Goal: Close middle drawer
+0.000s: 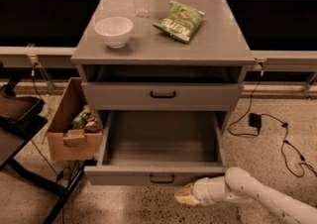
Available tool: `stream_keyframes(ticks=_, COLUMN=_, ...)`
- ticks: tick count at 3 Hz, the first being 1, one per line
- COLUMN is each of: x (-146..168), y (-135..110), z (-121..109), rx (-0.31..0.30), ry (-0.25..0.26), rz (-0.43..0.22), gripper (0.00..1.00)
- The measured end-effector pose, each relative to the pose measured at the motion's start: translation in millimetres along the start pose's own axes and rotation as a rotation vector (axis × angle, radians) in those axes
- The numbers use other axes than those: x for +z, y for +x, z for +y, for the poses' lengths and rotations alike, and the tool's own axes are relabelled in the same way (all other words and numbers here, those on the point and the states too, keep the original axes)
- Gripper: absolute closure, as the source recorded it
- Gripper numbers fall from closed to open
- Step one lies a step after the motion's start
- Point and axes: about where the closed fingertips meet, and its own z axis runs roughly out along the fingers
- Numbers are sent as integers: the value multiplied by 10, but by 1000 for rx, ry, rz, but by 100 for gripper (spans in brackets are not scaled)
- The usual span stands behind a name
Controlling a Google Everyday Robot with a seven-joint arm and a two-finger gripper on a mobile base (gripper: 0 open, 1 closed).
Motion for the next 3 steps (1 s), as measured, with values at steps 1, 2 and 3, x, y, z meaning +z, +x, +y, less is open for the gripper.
stream_keyframes(ticks=1, x=0, y=4, z=10, rx=0, ry=0, rz=0, gripper=100)
stream_keyframes(ticks=2, x=-215, y=-233, z=-384, rx=-24, ry=60, rz=-14, gripper=100)
stream_keyframes(ticks=3, x=-606, y=-481, z=-1039, rx=-29, ry=158, rz=-28, gripper=100)
